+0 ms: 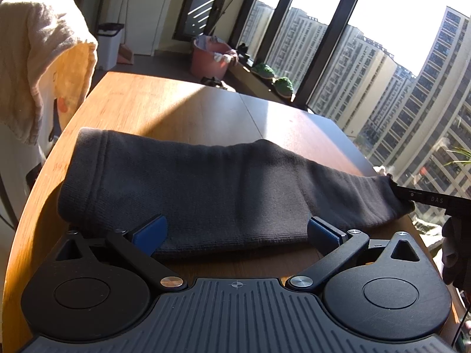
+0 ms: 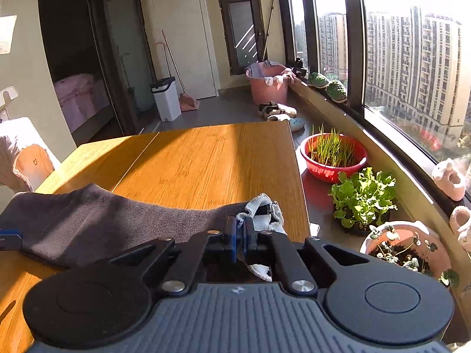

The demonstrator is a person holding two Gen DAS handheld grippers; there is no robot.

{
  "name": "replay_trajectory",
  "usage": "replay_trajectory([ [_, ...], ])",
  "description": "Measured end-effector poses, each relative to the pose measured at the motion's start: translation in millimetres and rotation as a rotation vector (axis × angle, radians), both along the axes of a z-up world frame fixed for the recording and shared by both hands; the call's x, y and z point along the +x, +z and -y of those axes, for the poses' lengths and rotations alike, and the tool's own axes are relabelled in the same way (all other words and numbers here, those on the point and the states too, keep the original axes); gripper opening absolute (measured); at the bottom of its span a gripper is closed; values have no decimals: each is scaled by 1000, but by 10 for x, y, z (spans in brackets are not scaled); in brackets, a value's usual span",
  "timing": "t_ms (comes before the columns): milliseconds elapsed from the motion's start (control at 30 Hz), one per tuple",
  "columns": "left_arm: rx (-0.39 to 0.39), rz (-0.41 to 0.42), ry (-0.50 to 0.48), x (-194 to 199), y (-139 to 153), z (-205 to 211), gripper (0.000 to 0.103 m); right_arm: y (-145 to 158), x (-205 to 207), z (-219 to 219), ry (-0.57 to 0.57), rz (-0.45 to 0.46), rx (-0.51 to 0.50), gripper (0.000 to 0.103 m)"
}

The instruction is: Fold clothes

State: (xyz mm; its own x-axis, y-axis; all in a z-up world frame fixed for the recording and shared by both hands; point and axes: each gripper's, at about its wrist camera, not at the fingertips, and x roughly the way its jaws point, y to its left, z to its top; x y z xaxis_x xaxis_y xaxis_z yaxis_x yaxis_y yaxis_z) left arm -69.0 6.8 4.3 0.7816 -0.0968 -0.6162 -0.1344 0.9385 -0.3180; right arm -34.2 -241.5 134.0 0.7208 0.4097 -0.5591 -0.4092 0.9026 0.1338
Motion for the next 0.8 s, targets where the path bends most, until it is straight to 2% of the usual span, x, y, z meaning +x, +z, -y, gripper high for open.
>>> replay_trajectory([
  [133, -11, 3, 9, -8, -5, -9, 103, 524, -100, -49, 37, 169, 24, 4],
  [200, -10, 5, 13, -13, -5, -2, 103, 590, -68, -22, 15, 189, 8, 4],
  [267, -11, 7, 14, -22, -8, -2, 103, 433, 47, 25, -29, 142, -46, 3],
  [367, -15, 12, 7, -44, -19, -20, 103, -1, 183, 99, -152, 65, -212, 4],
  [400, -16, 13, 4, -52, -24, -27, 103, -104, 186, 145, -185, 49, -239, 4],
  [467, -11, 14, -3, -53, -31, -31, 103, -145, 136, 266, -200, 18, -156, 5],
  [500, -7, 14, -7, -51, -35, -31, 103, -128, 103, 320, -198, 6, -95, 9],
  [567, -2, 14, -2, -36, -43, -25, 103, -27, -13, 363, -161, 17, 32, 28],
  [600, -1, 14, 5, -26, -46, -23, 103, 19, -61, 330, -131, 26, 67, 44],
  [633, -2, 15, 11, -17, -48, -28, 103, 55, -112, 259, -86, 26, 93, 52],
  [733, -4, 19, 24, 8, -58, -84, 103, 20, -165, 30, 36, -25, 131, 63],
  [800, 5, 17, 41, 37, -59, -167, 103, -96, -124, -82, 60, -96, 169, 64],
])
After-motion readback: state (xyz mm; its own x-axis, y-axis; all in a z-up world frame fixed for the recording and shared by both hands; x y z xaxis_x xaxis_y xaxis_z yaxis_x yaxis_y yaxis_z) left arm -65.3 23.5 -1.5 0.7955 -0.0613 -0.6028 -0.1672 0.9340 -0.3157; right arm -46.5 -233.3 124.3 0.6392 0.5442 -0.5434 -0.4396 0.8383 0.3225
